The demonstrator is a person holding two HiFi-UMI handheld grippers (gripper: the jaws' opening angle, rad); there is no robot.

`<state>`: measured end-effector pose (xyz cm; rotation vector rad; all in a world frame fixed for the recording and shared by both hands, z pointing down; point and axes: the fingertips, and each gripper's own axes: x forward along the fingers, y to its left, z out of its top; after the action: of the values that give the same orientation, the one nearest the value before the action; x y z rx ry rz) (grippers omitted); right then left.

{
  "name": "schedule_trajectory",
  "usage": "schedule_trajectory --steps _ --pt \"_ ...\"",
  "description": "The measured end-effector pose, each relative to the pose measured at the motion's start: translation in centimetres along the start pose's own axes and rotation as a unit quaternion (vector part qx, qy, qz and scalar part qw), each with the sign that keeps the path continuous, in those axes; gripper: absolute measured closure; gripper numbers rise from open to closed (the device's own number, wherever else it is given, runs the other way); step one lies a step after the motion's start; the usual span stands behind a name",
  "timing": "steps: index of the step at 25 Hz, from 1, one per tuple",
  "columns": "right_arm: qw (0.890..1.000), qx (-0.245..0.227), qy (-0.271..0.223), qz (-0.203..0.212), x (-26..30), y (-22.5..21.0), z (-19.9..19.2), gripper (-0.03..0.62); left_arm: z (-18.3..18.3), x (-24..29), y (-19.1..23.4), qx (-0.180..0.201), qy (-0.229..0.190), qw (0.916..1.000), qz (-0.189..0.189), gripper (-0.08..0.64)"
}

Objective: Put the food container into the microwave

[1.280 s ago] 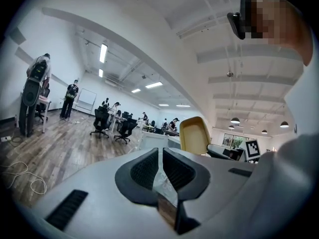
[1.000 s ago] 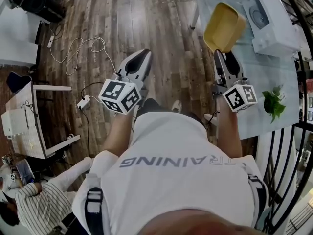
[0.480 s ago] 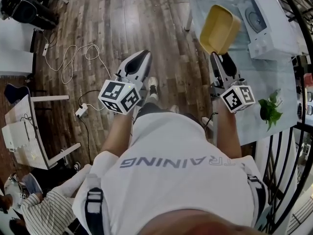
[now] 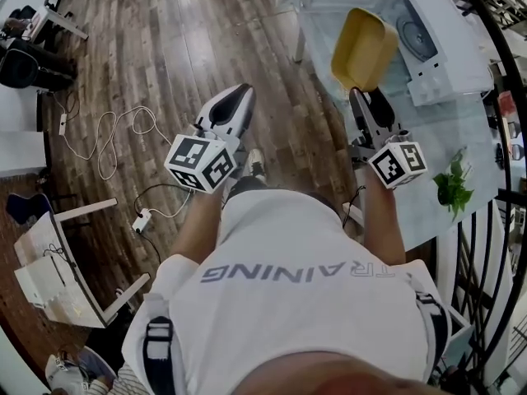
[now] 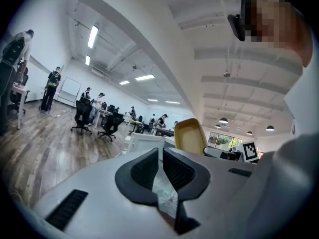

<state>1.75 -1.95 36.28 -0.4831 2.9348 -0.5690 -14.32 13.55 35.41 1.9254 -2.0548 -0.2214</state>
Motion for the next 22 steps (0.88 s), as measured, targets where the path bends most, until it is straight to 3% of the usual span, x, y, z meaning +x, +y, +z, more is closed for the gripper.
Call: schedule_trajectory --steps 7,16,22 --pt "0.999 -0.017 -0.030 -0.041 4.9 0.8 1.2 0.370 3.3 3.4 5.4 0.004 -0.003 0.9985 -0.054 0.505" --pt "0.993 -0.014 -0.037 -0.111 9.8 0.2 -0.7 0.370 4.7 7.2 11.2 0.016 0.018 0.9930 -0.115 0.505" --pt "0.989 -0.023 -0.028 -0.147 10.5 -1.3 -0.4 0.370 4.6 10.7 11.7 0.010 0.028 0.9875 -0.155 0.506"
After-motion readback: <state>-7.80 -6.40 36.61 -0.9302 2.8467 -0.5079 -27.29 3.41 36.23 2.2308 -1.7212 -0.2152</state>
